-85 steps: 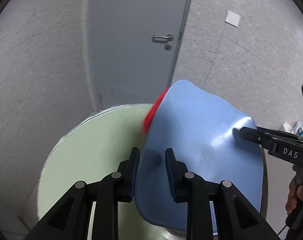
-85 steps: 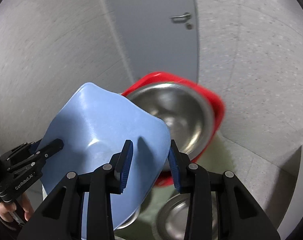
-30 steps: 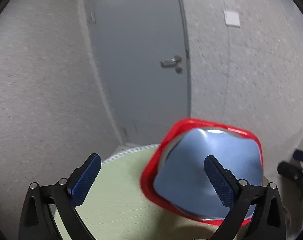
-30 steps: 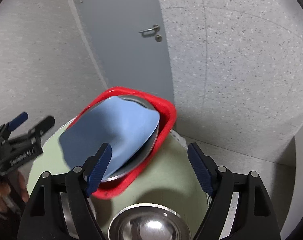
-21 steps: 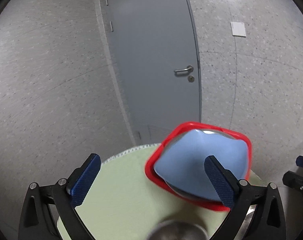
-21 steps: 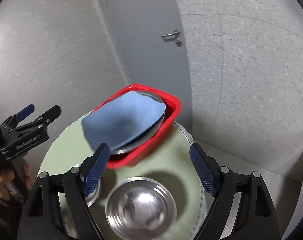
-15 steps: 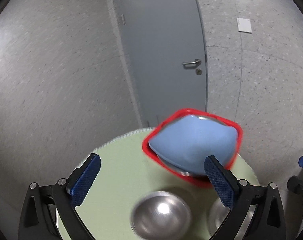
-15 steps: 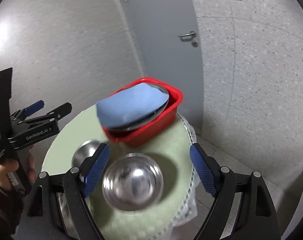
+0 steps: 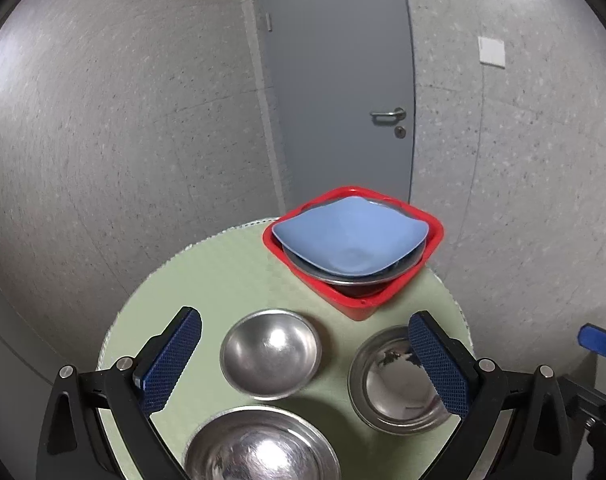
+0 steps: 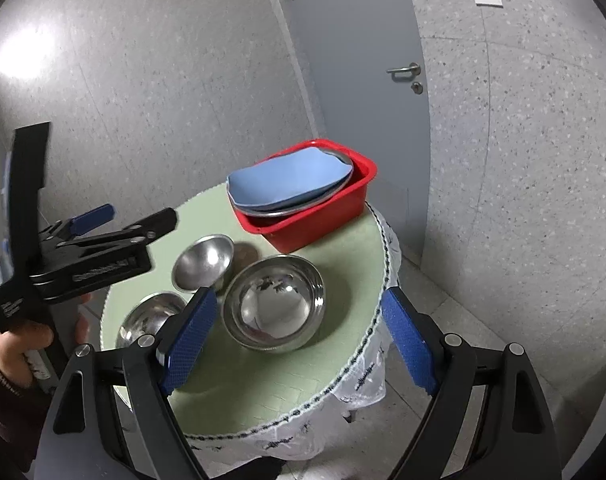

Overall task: Organize plates and bowls
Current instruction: 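Withdraw both grippers and move toward the remaining steel bowls, then grasp the rim of a large steel bowl with both grippers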

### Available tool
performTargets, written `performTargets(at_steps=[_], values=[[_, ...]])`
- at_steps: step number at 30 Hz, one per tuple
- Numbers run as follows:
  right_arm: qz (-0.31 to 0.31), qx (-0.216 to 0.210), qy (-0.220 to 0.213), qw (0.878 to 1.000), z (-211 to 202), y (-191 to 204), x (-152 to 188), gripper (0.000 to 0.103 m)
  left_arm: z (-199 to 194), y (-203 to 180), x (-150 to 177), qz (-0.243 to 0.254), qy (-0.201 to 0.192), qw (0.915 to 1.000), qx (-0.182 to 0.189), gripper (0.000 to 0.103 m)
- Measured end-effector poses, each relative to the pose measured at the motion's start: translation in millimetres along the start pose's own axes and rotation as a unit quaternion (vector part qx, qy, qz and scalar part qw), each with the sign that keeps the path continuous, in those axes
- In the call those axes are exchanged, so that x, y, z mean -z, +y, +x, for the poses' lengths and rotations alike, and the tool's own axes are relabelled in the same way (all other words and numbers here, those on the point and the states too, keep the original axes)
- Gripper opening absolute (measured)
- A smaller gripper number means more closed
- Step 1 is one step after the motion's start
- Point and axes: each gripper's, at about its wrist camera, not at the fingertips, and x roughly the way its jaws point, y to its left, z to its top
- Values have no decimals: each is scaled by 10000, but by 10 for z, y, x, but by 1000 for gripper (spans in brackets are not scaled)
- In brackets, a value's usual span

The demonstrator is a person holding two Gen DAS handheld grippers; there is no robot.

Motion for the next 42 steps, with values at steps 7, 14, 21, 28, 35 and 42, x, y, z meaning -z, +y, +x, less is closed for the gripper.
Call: performTargets(at_steps=[7,14,21,28,35,42], values=[[97,48,229,9997,162,4,3,86,-185,758,213,-488,-72,9988,10,102],[244,148,491,9984,502,158,-45,86,-160,1325,315,-700,-213,9973,-89,102],[201,239,643,9974,805,571,-81,86,128,1801,352,-602,-22,9982,53,102],[385,634,636,9952,941,796,26,86,489,2006,279,-200,385,9966,703,102],[849,1504,603,9831,905,559,72,86,676,1647,-12,525,512,9838,1638,102],[1207,1880,785,9715,918,246,195,86,1001,1246,-259,1007,1021,9681,2055,89]])
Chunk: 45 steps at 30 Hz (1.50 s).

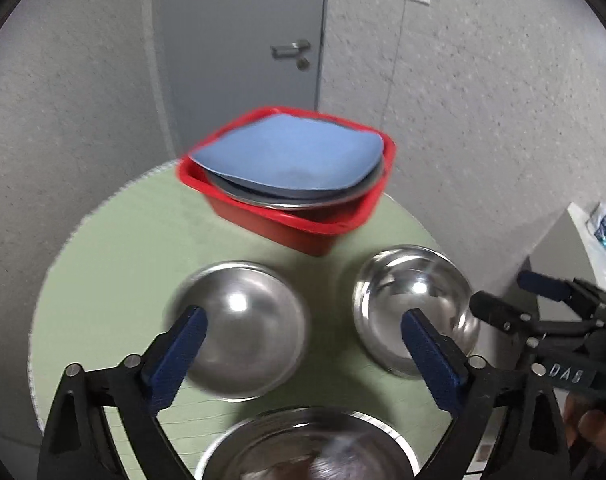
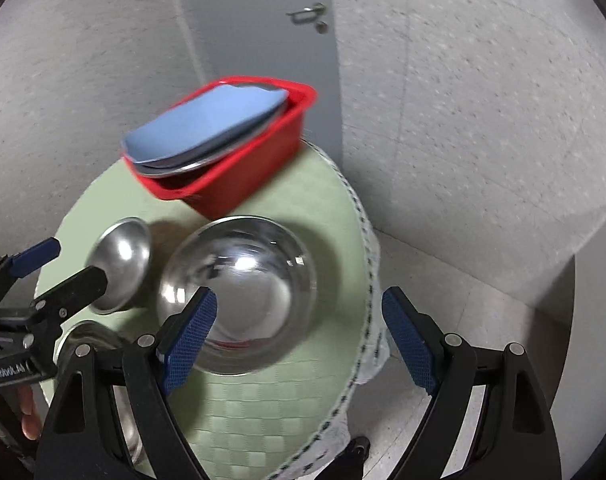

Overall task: Organize plates and bowls
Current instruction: 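Grasp the rim of a large steel bowl with both grippers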

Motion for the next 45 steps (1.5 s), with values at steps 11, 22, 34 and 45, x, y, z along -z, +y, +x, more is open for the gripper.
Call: performTargets(at_steps=[11,22,34,45], values=[[194,-323,394,9985,362,-226,-21,79,351,-110,-260,308,664,9973,-102,59],[162,-930,882,9916,681,-241,-49,43,614,-169,-339,406,1349,9900,-47,27],[-17,-1036,884,9907,658,-133,-126,37,656,-240,-347,125,1264,9919,41,11],[-147,-1161,329,9926,217,-16,-202,37,144,-205,-401,-83,671,9977,58,11]])
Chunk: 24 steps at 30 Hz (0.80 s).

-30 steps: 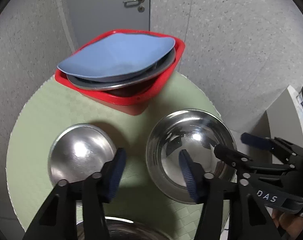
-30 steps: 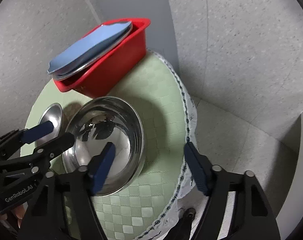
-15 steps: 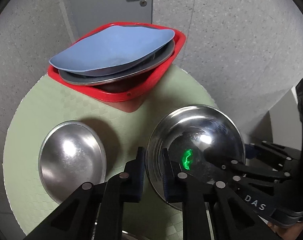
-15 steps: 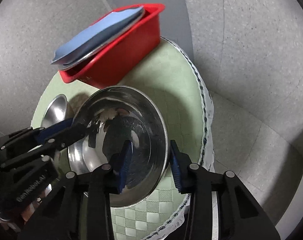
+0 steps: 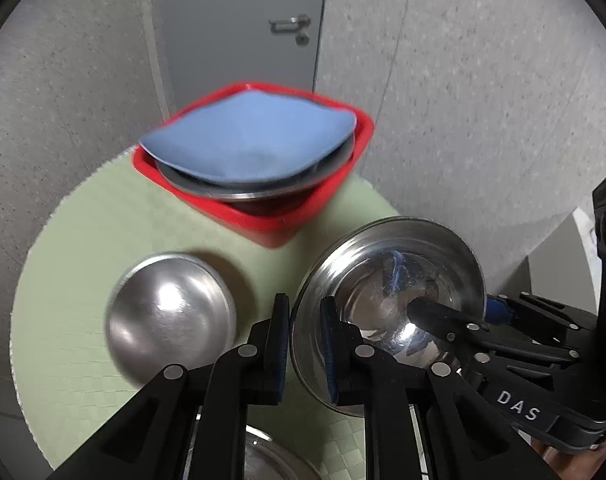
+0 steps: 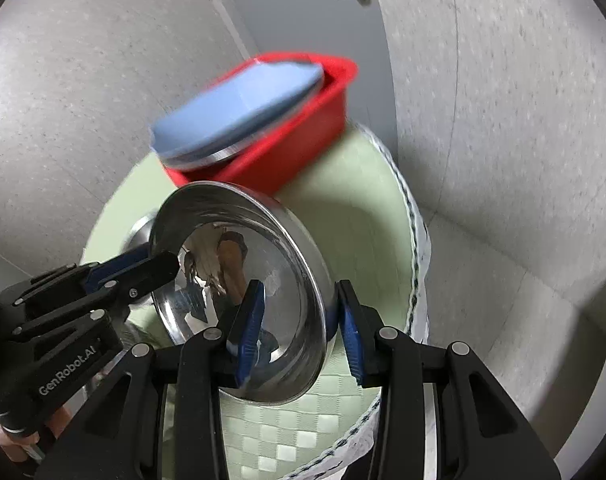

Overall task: Organize plates and bowls
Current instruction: 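Grasp the rim of a large steel bowl with both grippers, then lift the held bowl with both grippers and lower it into the other large steel bowl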

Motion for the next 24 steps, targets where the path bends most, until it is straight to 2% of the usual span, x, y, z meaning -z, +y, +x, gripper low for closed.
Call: performTargets(at_steps=[6,10,18,24], values=[[-207,-183,-328,9991,-350,255,-62,37,-506,168,108,-199,-414,9989,60,11],[-302,-399,-329,9982,-455,482,-19,37,-797,356,287,-324,-630,9975,66,11],[-610,-576,-143,9964,-447,944,239,37,-1179,621,778,-657,-620,9959,-69,11],[-665,-591,80,9960,-382,1085,462,37,-1327,701,1015,-708,-500,9962,-122,11]])
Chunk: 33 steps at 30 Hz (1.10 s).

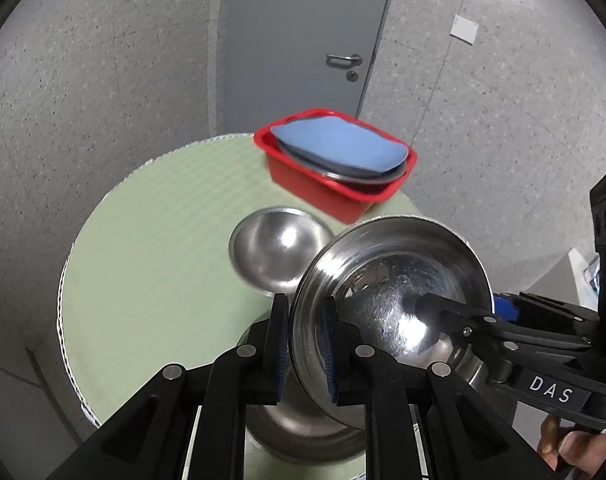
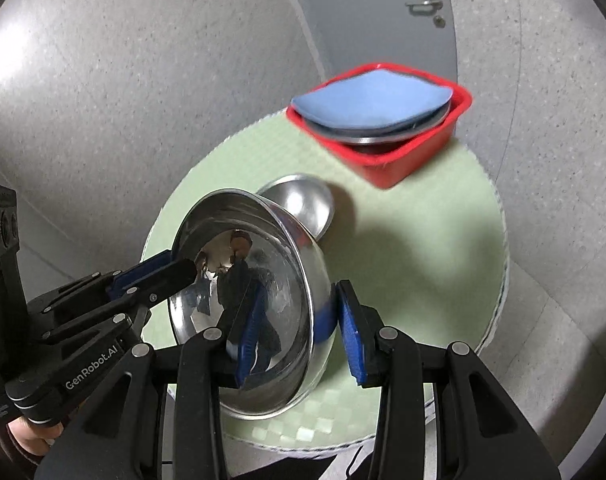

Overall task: Organize plates and bowls
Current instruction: 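Lift the held bowl with both grippers and lower it into the other large steel bowl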

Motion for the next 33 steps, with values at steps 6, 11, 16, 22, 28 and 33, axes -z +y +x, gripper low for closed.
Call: performTargets(at_steps=[6,11,16,22,28,33], values=[[72,-69,331,9994,195,104,195,37,24,104,102,39,177,9998,92,11],[55,174,517,9985,381,180,281,37,177,121,132,226,359,9991,21,11],[98,359,539,9979,460,167,307,37,359,159,176,360,683,9970,44,11],[-7,530,605,9968,554,227,340,38,536,177,201,375,849,9957,25,11],[-267,770,562,9951,603,318,372,40,578,171,215,466,807,9956,35,12],[-357,957,547,9933,583,368,378,40,568,154,270,481,776,9958,5,11]])
